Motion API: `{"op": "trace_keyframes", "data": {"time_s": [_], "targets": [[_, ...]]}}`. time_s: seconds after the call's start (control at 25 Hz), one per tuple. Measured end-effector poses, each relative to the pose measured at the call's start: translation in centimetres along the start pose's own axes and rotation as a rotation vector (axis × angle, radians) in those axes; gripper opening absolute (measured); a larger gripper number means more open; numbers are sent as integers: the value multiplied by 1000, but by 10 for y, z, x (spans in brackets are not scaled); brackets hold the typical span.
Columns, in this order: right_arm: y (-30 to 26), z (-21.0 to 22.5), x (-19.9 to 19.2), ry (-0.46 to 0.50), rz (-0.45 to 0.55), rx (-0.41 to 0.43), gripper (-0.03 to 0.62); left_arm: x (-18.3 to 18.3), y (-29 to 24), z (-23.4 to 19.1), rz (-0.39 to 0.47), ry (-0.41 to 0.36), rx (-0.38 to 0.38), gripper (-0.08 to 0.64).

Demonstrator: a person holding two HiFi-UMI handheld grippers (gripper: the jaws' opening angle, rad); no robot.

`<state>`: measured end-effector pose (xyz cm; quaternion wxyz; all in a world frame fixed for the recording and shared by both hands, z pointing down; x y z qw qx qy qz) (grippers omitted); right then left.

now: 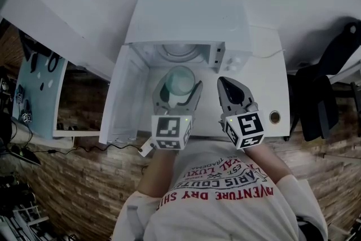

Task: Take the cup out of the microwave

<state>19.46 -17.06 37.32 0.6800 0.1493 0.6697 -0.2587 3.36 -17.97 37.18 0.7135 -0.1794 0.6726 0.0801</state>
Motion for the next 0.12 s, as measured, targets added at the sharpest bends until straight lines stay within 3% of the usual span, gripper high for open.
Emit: {"op": "trace_keyframes", "data": {"time_s": [0.12], "targets": [[0, 2, -1, -2, -6, 5, 12, 0, -2, 2, -5, 2, 1, 370]]}}
Point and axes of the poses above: the fingertips, and each gripper's own axes: y backward along the fingers, z to its right, x out of its top, the point moved 7 cm from there along y, backward along the fingers, and after that the axes turned 5 degrees about x, right-handed, at the moved point
